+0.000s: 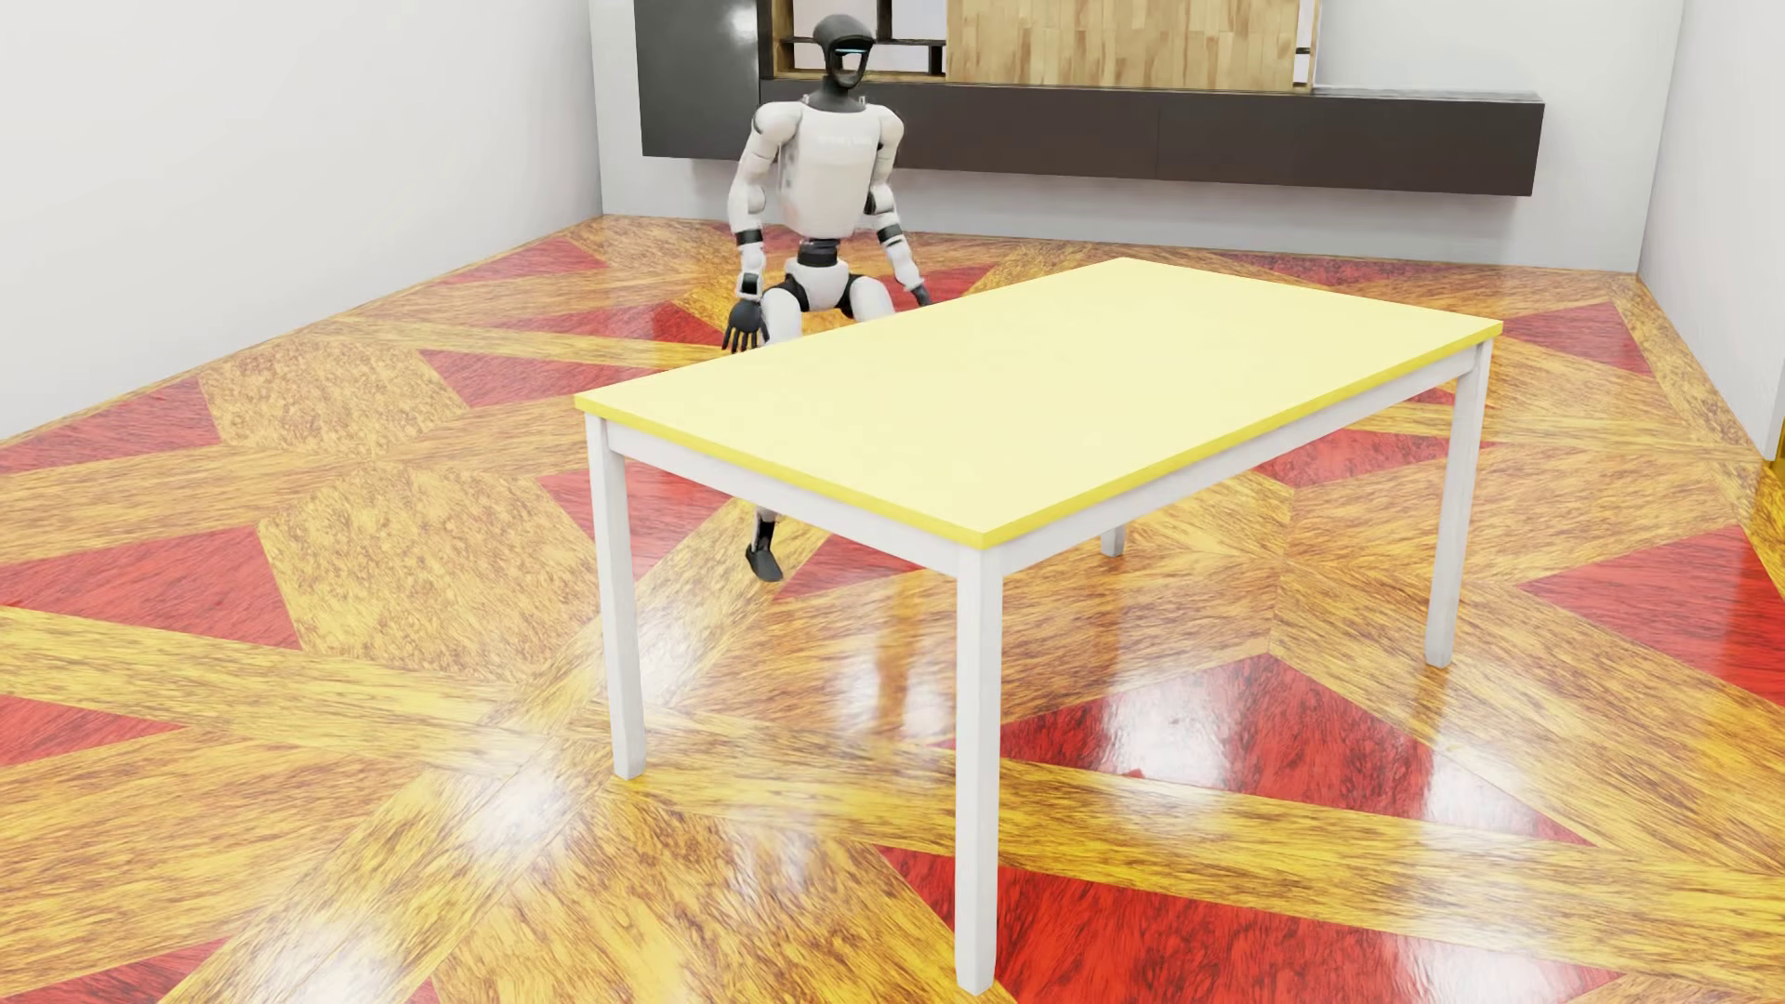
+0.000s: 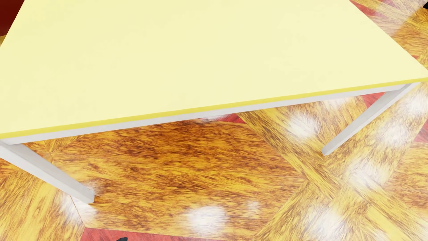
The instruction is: Move towards the yellow table
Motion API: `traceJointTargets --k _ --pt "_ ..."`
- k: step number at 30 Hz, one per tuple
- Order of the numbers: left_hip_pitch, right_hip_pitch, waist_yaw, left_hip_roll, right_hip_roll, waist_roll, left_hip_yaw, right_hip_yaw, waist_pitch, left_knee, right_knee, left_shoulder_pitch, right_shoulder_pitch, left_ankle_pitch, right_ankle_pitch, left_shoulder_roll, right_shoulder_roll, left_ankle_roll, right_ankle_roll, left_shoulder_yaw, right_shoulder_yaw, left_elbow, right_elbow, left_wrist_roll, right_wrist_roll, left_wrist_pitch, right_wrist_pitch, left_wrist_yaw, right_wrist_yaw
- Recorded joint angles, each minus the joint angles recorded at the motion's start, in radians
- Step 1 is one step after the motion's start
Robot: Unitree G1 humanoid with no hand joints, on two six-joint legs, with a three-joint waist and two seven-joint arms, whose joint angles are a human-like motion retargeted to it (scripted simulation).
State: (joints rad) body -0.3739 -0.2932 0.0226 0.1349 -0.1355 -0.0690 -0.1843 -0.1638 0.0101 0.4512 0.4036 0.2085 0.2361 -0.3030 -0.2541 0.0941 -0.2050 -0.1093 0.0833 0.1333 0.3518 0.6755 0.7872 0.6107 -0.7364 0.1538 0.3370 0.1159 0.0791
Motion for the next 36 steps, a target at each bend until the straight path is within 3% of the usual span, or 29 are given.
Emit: traceJointTargets --k 1,2,3,5,6,7,8,9,11,13,14,16,18,20,21,22,24,27,29,30,32,33,34,36 --pt "-0.03 -0.006 0.001 0.021 0.014 0.012 0.043 -0.015 0.005 0.046 0.009 0.007 -0.028 0.004 -0.004 -0.004 -0.009 0.053 -0.01 -0.011 -0.039 0.002 -0.032 0.023 0.019 0.0 0.01 -0.025 -0.052" --pt "-0.054 -0.011 0.001 0.067 0.023 0.025 0.189 -0.025 0.009 0.1 0.016 0.012 -0.052 0.014 -0.006 -0.013 -0.014 0.114 -0.019 -0.011 -0.095 0.008 -0.065 0.038 0.055 0.001 0.015 -0.048 -0.11" --pt "-0.07 -0.02 0.006 0.079 0.031 0.035 0.271 -0.026 0.01 0.174 0.03 0.01 -0.075 -0.03 -0.013 -0.03 -0.015 0.13 -0.026 -0.005 -0.153 0.007 -0.097 0.04 0.097 0.021 0.012 -0.057 -0.161" --pt "-0.085 -0.023 0.018 -0.007 0.042 0.05 0.285 -0.022 0.009 0.298 0.041 0.027 -0.109 -0.058 -0.018 -0.047 -0.03 -0.031 -0.039 0.014 -0.223 0.007 -0.166 0.035 0.155 0.023 -0.02 -0.047 -0.218" --pt "-0.068 -0.018 0.017 -0.044 0.044 0.055 0.318 -0.023 0.004 0.291 0.031 0.029 -0.114 -0.036 -0.016 -0.05 -0.042 0.035 -0.045 0.01 -0.241 0.011 -0.209 0.042 0.164 0.026 -0.041 -0.052 -0.228" --pt "-0.027 -0.014 0.012 -0.02 0.047 0.06 0.422 -0.024 -0.002 0.228 0.022 0.03 -0.115 -0.05 -0.011 -0.05 -0.048 0.101 -0.051 0.004 -0.256 0.017 -0.25 0.05 0.167 0.032 -0.061 -0.065 -0.236" --pt "0.024 -0.015 0.01 -0.012 0.052 0.065 0.483 -0.021 -0.008 0.142 0.022 0.028 -0.114 -0.073 -0.01 -0.048 -0.047 0.132 -0.054 -0.003 -0.271 0.026 -0.285 0.056 0.167 0.039 -0.075 -0.078 -0.245" --pt "0.062 -0.022 0.01 -0.025 0.053 0.068 0.487 -0.014 -0.011 0.069 0.037 0.023 -0.109 -0.077 -0.017 -0.045 -0.042 0.133 -0.058 -0.018 -0.285 0.038 -0.313 0.063 0.163 0.046 -0.083 -0.085 -0.252" --pt "0.116 -0.086 0.005 -0.044 0.042 0.065 0.496 0.008 -0.008 -0.033 0.162 0.009 -0.099 -0.075 -0.029 -0.022 -0.037 0.114 -0.045 -0.081 -0.279 0.055 -0.338 0.095 0.12 0.045 -0.091 -0.095 -0.235" --pt "0.135 -0.179 0.0 -0.052 0.017 0.057 0.511 0.056 -0.001 -0.057 0.344 -0.004 -0.091 -0.066 -0.034 0.012 -0.049 0.098 0.077 -0.146 -0.237 0.053 -0.317 0.111 0.023 0.029 -0.088 -0.1 -0.167" --pt "0.141 -0.213 -0.001 -0.056 -0.011 0.052 0.508 0.068 0.001 -0.064 0.41 -0.015 -0.081 -0.061 -0.03 0.029 -0.046 0.092 0.095 -0.166 -0.225 0.049 -0.292 0.107 -0.012 0.027 -0.079 -0.095 -0.131" --pt "0.15 -0.225 -0.002 -0.064 -0.154 0.047 0.482 -0.019 -0.002 -0.088 0.428 -0.034 -0.054 -0.043 -0.014 0.048 -0.021 0.079 0.008 -0.171 -0.226 0.027 -0.223 0.079 -0.035 0.031 -0.05 -0.073 -0.073" --pt "0.16 -0.186 -0.008 -0.067 -0.278 0.046 0.447 -0.101 -0.006 -0.106 0.31 -0.035 -0.025 -0.029 0.053 0.047 -0.003 0.063 -0.023 -0.146 -0.234 -0.012 -0.152 0.032 -0.038 0.022 -0.018 -0.04 -0.034" --pt "0.178 -0.134 -0.015 -0.063 -0.31 0.045 0.412 -0.084 -0.009 -0.125 0.149 -0.021 -0.01 -0.019 0.131 0.037 0.005 0.042 -0.061 -0.116 -0.216 -0.04 -0.076 0.002 -0.035 -0.006 0.002 -0.016 -0.01" --pt "0.188 -0.106 -0.016 -0.055 -0.3 0.044 0.397 -0.045 -0.011 -0.129 0.079 -0.014 -0.005 -0.017 0.182 0.037 0.005 0.029 -0.037 -0.111 -0.204 -0.045 -0.044 -0.005 -0.03 -0.014 0.004 -0.013 0.006" --pt "0.195 -0.074 -0.017 -0.04 -0.287 0.042 0.385 -0.023 -0.013 -0.128 0.037 -0.007 -0.001 -0.017 0.21 0.039 0.006 0.012 0.045 -0.109 -0.195 -0.044 -0.02 -0.006 -0.023 -0.015 0.005 -0.017 0.02" --pt "0.2 -0.02 -0.015 0.007 -0.258 0.036 0.36 -0.062 -0.015 -0.112 0.017 0.001 -0.002 -0.014 0.133 0.05 0.023 -0.028 0.117 -0.108 -0.185 -0.031 0.001 0.001 -0.009 0.003 0.01 -0.024 0.017" --pt "0.171 0.01 -0.015 0.12 -0.158 0.047 0.324 -0.118 -0.014 -0.047 0.037 0.024 -0.025 0.016 0.056 0.06 0.051 -0.054 0.055 -0.081 -0.163 -0.01 0.004 -0.006 0.009 0.037 -0.006 -0.029 -0.05" --pt "0.143 0.026 -0.011 0.19 -0.087 0.062 0.312 -0.145 -0.013 0.0 0.034 0.028 -0.06 0.065 0.027 0.036 0.053 -0.028 0.021 -0.082 -0.122 0.007 -0.005 0.009 0.014 0.062 -0.017 -0.049 -0.067" --pt "0.128 0.039 -0.009 0.223 -0.055 0.069 0.319 -0.161 -0.013 0.017 0.021 0.031 -0.081 0.089 0.021 0.028 0.051 0.013 0.004 -0.084 -0.106 0.011 -0.008 0.022 0.019 0.066 -0.021 -0.065 -0.071" --pt "0.111 0.063 -0.007 0.29 -0.009 0.082 0.441 -0.192 -0.013 0.043 -0.009 0.028 -0.116 0.145 0.015 0.007 0.045 0.129 -0.024 -0.075 -0.094 0.022 -0.018 0.04 0.041 0.072 -0.017 -0.073 -0.092" --pt "0.104 0.067 -0.003 0.298 0.006 0.086 0.485 -0.201 -0.014 0.062 -0.01 0.033 -0.136 0.134 0.01 0.003 0.041 0.155 -0.035 -0.062 -0.091 0.024 -0.015 0.042 0.055 0.068 -0.015 -0.069 -0.106" --pt "0.086 0.067 0.004 0.27 0.013 0.087 0.462 -0.206 -0.014 0.093 -0.002 0.032 -0.151 0.106 0.001 -0.004 0.034 0.106 -0.045 -0.052 -0.085 0.027 -0.014 0.047 0.066 0.066 -0.015 -0.059 -0.116" --pt "0.05 0.063 0.012 0.159 0.018 0.085 0.357 -0.216 -0.015 0.149 0.018 0.025 -0.171 0.025 -0.016 -0.012 0.01 -0.055 -0.061 -0.04 -0.069 0.028 -0.018 0.058 0.083 0.062 -0.019 -0.049 -0.12"
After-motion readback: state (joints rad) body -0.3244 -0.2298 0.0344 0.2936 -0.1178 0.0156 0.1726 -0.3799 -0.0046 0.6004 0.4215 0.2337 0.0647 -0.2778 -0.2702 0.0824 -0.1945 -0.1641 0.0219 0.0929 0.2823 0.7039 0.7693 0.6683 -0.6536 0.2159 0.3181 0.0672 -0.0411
